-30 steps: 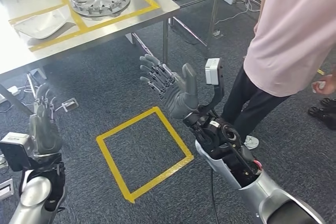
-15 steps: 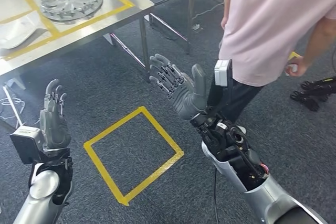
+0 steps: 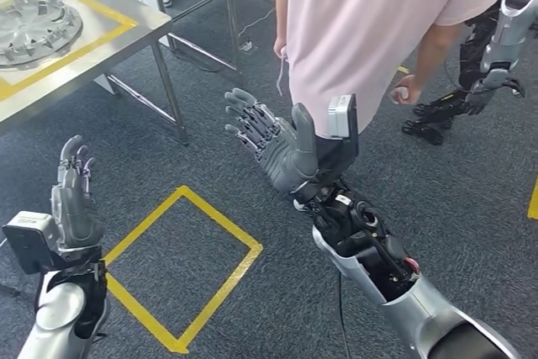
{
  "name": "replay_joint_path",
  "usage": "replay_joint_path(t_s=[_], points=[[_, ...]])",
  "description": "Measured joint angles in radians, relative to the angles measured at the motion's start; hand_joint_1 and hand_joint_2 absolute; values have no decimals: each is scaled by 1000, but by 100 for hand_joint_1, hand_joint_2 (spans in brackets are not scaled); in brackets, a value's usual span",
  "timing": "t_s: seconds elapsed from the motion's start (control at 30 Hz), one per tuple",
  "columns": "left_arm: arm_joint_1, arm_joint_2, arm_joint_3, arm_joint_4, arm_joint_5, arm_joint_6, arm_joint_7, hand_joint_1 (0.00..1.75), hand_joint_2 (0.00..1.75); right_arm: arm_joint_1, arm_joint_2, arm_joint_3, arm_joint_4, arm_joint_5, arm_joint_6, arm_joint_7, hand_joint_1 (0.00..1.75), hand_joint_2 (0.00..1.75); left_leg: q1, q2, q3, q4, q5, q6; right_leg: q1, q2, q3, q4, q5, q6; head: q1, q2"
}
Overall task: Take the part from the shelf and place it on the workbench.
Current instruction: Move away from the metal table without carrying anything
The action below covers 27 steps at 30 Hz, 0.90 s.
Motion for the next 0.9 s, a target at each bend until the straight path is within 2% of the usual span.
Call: replay_joint_path(t_s=[0.07, 0.13, 0.17, 0.2, 0.23, 0.27, 0.3, 0.37, 0.4, 0.43, 0.5, 0.53, 0.57, 0.6, 0.63, 0.67, 0.7, 0.73, 0.77, 0.8, 0.87, 0.9], points=[[-3, -1, 0, 0, -1, -2, 2, 0, 0, 0, 0, -2, -1, 0, -1, 2, 0, 0, 3, 21, 4, -6, 2, 11, 2, -39, -21, 39, -26, 11, 7, 0], [-2, -2, 0, 0, -2, -4, 4, 0, 0, 0, 0, -3, -3, 1, -1, 5, 0, 0, 2, 41, 7, -7, 1, 18, 2, -94, -78, 163, -90, 19, 21, 0], [0, -2, 0, 0, -3, -5, 4, 0, 0, 2, 0, -3, -4, 1, -1, 6, 0, 0, 0, 53, 8, -7, 0, 21, 1, -106, -111, 236, -119, 21, 26, 0], [2, -2, 0, 0, -3, -5, 5, 0, 0, 4, 0, -3, -4, 1, -1, 7, 0, 0, 0, 64, 8, -7, -1, 21, 0, -112, -136, 290, -135, 23, 30, 0], [3, -2, 0, 0, -3, -5, 6, 0, 0, 6, 0, -3, -4, 1, -1, 7, 0, 0, -1, 75, 10, -7, -3, 21, -1, -115, -143, 306, -132, 24, 33, 0], [3, -2, 0, 0, -4, -5, 6, 0, 0, 8, 0, -3, -4, 1, -1, 8, 0, 0, -1, 86, 13, -7, -5, 20, -1, -119, -129, 279, -109, 23, 39, 0], [3, -2, 0, 0, -4, -6, 6, 0, 0, 8, 0, -4, -5, 1, -1, 8, 0, 0, -1, 96, 17, -7, -8, 18, 0, -127, -95, 215, -74, 20, 44, 0], [3, -2, 0, 0, -4, -6, 6, 0, 0, 7, -1, -5, -7, 1, -1, 8, 0, 0, -5, 114, 26, -6, -15, 11, 8, -167, -22, 70, -20, 10, 53, 0], [3, -2, 0, 0, -4, -6, 6, 0, 0, 6, -1, -5, -7, 1, 0, 8, 0, 0, -9, 122, 28, -6, -17, 7, 14, -183, 1, 27, -10, 3, 54, 0], [3, -2, 0, 0, -4, -6, 6, 0, 0, 5, -1, -5, -8, 1, 0, 8, 0, 0, -12, 132, 30, -6, -18, 3, 18, -189, 10, 9, -10, -3, 53, 0], [3, -1, 0, -1, -6, -8, 6, 0, 0, 6, -1, -6, -8, 1, 1, 7, 0, 0, -15, 152, 31, -7, -21, -6, 18, -168, 13, 4, -8, -15, 47, 0], [2, -1, 0, -2, -7, -9, 6, 0, 0, 6, -1, -6, -10, 1, 2, 7, 0, 0, -14, 147, 30, -1, -28, -11, 16, -156, 13, 0, -4, -21, 43, 0], [2, -1, 0, -2, -8, -10, 6, 0, 0, 5, -1, -7, -11, 1, 3, 6, 0, 0, -12, 129, 22, 21, -44, -15, 13, -146, 14, -4, 0, -27, 40, 0], [2, -1, 0, -3, -9, -10, 6, 0, 0, 4, -1, -7, -12, 1, 4, 6, 0, 0, -10, 103, 2, 66, -70, -19, 10, -135, 16, -8, 3, -32, 35, 0], [4, 0, 0, -3, -10, -10, 6, 0, 0, 4, -1, -6, -13, 1, 5, 6, 0, 0, -9, 75, -28, 132, -101, -21, 9, -125, 14, -8, 4, -36, 28, 0], [6, 0, 0, -3, -10, -10, 6, 0, 0, 4, -1, -6, -13, 1, 5, 6, 0, 0, -8, 58, -65, 206, -131, -23, 9, -113, 13, -8, 5, -39, 21, 0], [8, 1, 0, -3, -10, -10, 6, 0, 0, 6, -1, -5, -13, 1, 5, 6, 0, 0, -8, 51, -98, 265, -149, -24, 10, -101, 12, -8, 6, -40, 16, 0], [11, 2, 0, -3, -10, -10, 7, 0, 0, 7, -1, -4, -13, 1, 5, 7, 0, 0, -8, 48, -117, 294, -149, -24, 10, -88, 12, -8, 6, -41, 12, 0], [12, 2, 0, -3, -11, -10, 8, 0, 0, 8, -1, -4, -12, 1, 6, 7, 0, 0, -8, 47, -115, 281, -128, -23, 11, -75, 12, -7, 6, -41, 8, 0], [12, 2, 0, -3, -12, -9, 9, 0, 0, 8, -1, -4, -13, 1, 6, 6, 0, 0, -8, 42, -94, 227, -92, -20, 11, -62, 13, -6, 6, -41, 5, 0], [12, 2, 0, -3, -16, -7, 11, 0, 0, 8, -1, -4, -13, 2, 10, 6, 0, 0, -4, 2, -29, 80, -22, -13, 12, -38, 11, -1, 5, -37, -1, 0], [11, 2, 0, -3, -17, -6, 12, 0, 0, 8, -1, -4, -13, 2, 14, 6, 0, 0, -2, -16, -7, 28, -5, -11, 12, -27, 7, 1, 5, -33, -1, 0]])
